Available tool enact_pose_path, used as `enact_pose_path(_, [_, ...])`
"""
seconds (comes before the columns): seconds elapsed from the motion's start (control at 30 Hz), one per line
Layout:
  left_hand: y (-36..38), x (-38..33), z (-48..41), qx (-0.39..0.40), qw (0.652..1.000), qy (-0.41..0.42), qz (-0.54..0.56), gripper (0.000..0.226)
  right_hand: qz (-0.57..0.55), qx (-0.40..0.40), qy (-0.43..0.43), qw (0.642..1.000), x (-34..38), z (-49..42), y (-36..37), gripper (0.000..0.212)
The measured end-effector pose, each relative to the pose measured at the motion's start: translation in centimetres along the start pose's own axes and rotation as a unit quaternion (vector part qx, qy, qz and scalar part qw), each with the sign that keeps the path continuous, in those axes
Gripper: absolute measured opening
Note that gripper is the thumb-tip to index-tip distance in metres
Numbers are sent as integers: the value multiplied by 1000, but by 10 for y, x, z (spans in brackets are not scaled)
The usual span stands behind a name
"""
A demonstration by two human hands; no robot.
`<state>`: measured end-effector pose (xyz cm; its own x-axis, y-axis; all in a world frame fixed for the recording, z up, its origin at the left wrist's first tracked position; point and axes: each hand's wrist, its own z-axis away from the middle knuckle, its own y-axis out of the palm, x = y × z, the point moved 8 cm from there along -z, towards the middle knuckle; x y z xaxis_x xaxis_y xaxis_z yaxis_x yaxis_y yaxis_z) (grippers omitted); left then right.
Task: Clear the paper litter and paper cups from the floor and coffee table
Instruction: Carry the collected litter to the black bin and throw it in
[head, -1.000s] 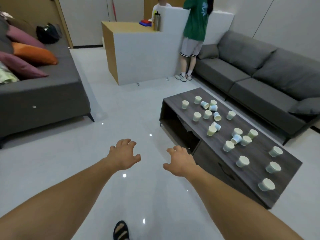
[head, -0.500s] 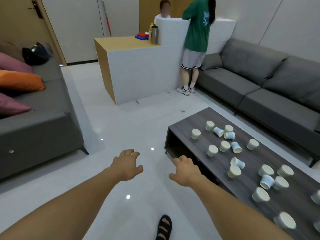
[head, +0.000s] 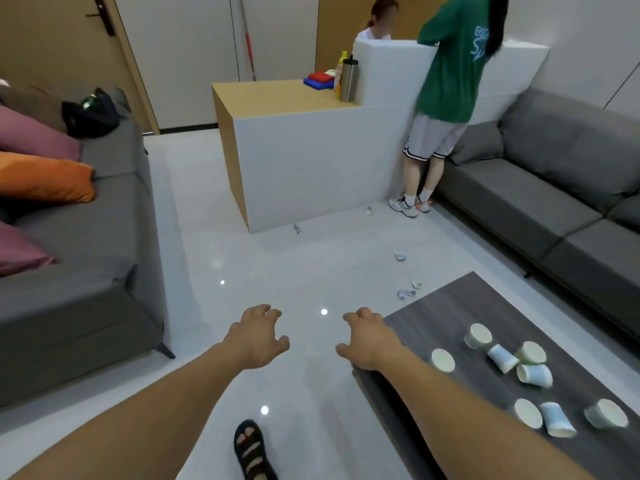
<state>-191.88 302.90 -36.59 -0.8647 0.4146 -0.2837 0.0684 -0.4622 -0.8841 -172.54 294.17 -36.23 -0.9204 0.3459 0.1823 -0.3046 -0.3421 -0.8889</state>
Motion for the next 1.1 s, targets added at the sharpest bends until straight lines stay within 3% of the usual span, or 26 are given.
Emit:
enact_pose_path(0.33, [-119,23,-229,-7,999,48,3,67,-33,-15,56,998,4,-207,-95,70])
enact_pose_path(0.53, [-144,20,-350,41,998,52,-19,69,-31,19,73,997,-20,-319,-124,72])
enact_pose_path(0.77, [-178,20,-496,69,998,12,-2,67,-16,50,59,997,-56,-479,-184,72])
enact_pose_path(1.1, [-233,57,-693,89,996,-7,18,68,-20,69,28,997,-36,-689,-243,71])
